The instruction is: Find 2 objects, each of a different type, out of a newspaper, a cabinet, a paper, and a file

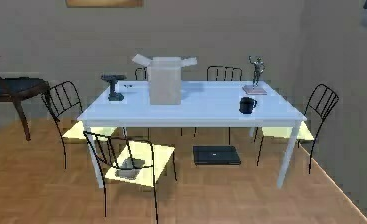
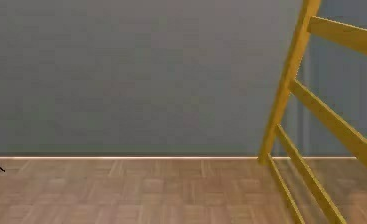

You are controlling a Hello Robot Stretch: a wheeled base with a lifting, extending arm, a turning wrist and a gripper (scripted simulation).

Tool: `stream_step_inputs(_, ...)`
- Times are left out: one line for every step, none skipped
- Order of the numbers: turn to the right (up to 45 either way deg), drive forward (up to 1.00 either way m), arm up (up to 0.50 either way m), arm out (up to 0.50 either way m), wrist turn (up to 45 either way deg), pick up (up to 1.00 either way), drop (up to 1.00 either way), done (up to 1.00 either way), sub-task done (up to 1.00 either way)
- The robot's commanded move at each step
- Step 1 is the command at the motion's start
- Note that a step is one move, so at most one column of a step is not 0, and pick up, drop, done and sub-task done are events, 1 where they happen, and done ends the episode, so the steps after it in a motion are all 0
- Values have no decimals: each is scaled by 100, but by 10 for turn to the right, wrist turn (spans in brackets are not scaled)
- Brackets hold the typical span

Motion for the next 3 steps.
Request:
stream_step_inputs(-450,0,0,0,0,0,0,0,0)
stream_step_inputs(-420,0,0,0,0,0,0,0,0)
stream_step_inputs(0,100,0,0,0,0,0,0,0)
